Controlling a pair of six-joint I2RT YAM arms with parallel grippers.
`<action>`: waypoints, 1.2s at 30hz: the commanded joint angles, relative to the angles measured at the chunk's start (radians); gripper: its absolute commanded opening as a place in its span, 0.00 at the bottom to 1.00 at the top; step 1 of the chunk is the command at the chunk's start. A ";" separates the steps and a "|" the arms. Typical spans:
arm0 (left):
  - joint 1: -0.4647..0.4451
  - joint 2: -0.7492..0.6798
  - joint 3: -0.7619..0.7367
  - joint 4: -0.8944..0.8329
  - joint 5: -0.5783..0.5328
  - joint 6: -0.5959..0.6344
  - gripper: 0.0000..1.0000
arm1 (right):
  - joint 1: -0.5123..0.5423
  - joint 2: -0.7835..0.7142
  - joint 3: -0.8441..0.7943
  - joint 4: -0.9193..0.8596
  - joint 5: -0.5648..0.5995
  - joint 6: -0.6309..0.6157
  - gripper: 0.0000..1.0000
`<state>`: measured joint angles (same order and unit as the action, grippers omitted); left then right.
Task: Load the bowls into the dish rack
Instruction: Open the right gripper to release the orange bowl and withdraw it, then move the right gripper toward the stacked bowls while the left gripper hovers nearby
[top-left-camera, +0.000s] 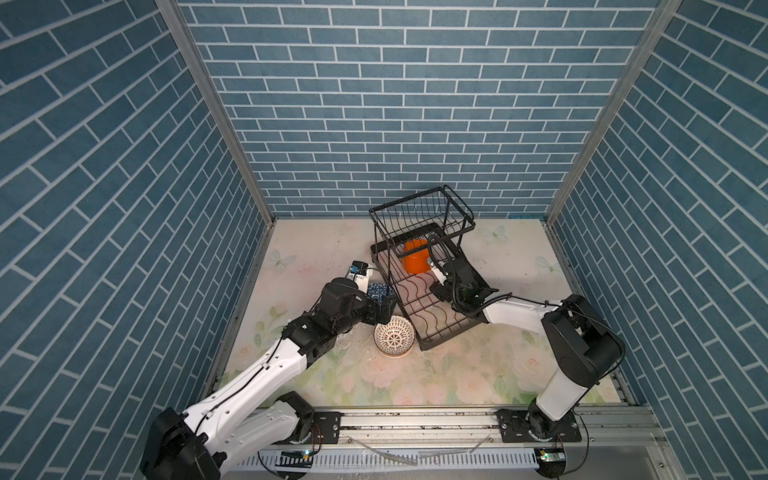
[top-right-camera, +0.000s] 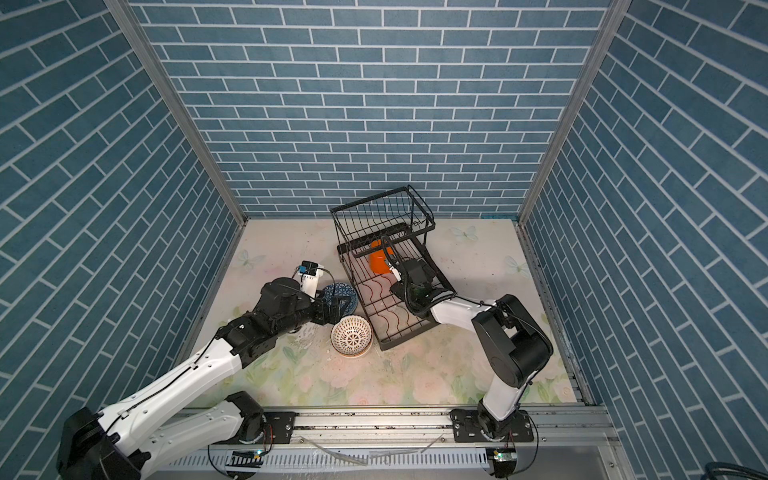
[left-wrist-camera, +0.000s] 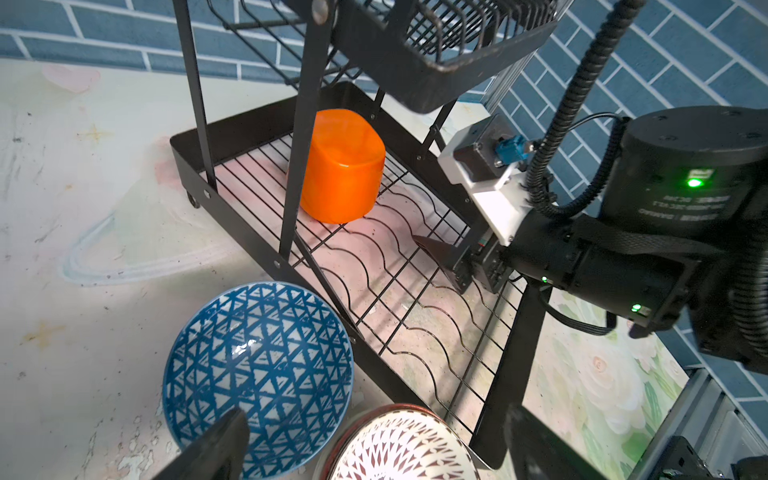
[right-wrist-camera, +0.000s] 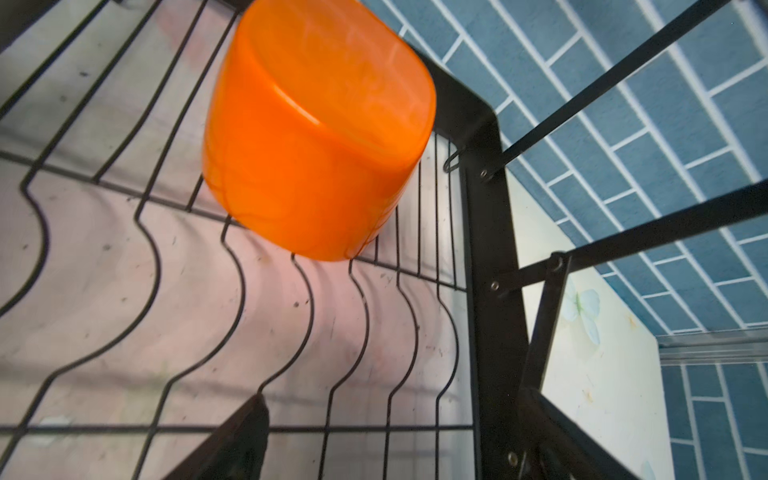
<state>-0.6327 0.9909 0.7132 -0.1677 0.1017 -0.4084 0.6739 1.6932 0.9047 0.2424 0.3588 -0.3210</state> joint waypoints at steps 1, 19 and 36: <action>0.002 0.016 0.030 -0.057 -0.021 -0.017 0.97 | -0.001 -0.068 -0.015 -0.123 -0.045 0.068 0.93; -0.008 0.078 0.142 -0.454 -0.106 -0.125 0.91 | 0.000 -0.363 0.010 -0.571 -0.158 0.631 0.84; -0.084 0.193 0.136 -0.525 -0.102 -0.285 0.60 | 0.013 -0.397 0.041 -0.638 -0.211 0.775 0.62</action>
<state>-0.7094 1.1568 0.8394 -0.6861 0.0074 -0.6727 0.6777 1.2995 0.9043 -0.3607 0.1417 0.4023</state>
